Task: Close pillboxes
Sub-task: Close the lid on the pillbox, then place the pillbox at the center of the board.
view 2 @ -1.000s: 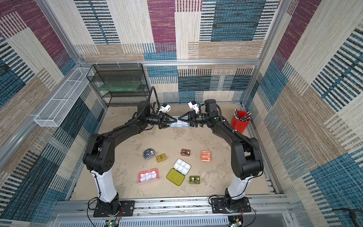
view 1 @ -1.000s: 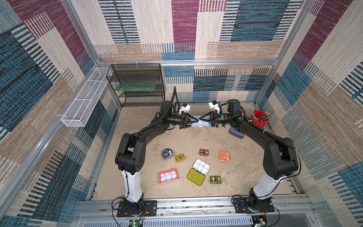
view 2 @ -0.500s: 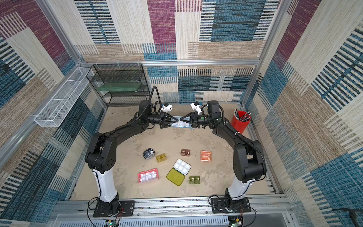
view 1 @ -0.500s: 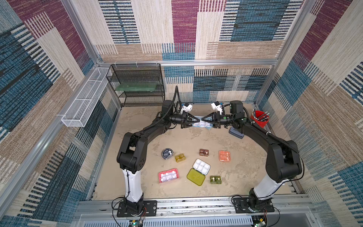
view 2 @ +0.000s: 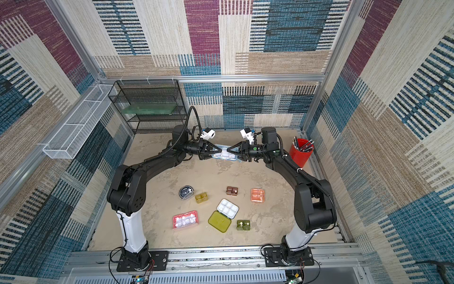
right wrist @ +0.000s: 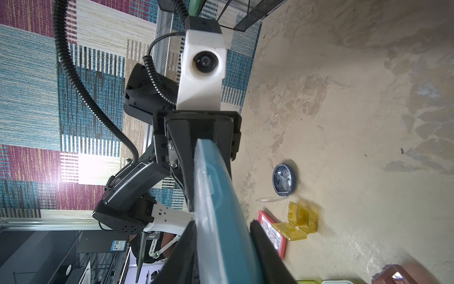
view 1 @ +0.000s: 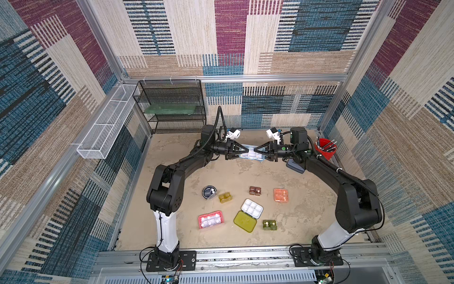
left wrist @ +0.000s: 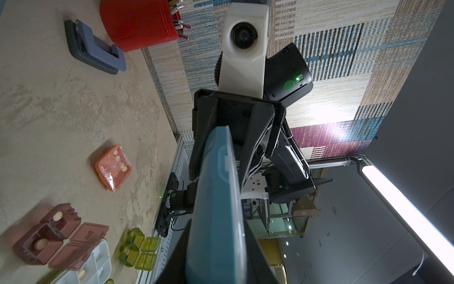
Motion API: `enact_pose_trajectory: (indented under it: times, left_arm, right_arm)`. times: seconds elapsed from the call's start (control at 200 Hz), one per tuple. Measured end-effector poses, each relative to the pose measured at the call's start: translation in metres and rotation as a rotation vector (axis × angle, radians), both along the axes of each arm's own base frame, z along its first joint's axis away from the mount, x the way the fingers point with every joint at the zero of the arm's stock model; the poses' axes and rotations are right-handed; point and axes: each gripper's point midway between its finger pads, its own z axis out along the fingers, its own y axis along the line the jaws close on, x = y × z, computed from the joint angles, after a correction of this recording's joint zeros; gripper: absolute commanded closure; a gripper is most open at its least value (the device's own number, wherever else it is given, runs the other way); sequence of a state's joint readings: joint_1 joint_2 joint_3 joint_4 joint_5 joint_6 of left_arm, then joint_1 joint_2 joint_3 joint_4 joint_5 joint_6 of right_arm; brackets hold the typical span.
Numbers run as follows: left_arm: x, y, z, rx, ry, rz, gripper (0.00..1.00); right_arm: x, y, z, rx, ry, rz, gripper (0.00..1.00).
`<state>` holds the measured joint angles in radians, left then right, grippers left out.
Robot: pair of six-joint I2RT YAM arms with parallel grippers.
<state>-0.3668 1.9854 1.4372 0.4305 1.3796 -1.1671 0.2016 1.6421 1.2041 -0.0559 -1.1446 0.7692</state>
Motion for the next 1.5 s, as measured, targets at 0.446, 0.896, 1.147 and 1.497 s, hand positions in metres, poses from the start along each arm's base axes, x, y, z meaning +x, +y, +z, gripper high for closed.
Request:
enact_pose_trajectory:
  times: [0.446, 0.896, 1.147, 1.497]
  left_arm:
    - [0.029, 0.011, -0.019, 0.087, 0.074, 0.128, 0.95]
    - [0.044, 0.006, -0.130, 0.309, 0.171, 0.110, 0.91]
    - [0.043, 0.004, -0.178, 0.373, 0.240, 0.091, 0.88]
    - [0.032, 0.003, -0.200, 0.430, 0.264, 0.069, 0.59]
  right_arm:
    - [0.021, -0.051, 0.002, -0.089, -0.032, -0.152, 0.13]
    - [-0.002, -0.089, 0.023, -0.315, -0.210, -0.330, 0.05]
    - [-0.009, -0.106, 0.029, -0.381, -0.307, -0.394, 0.05]
    - [-0.005, -0.116, 0.030, -0.425, -0.340, -0.433, 0.05]
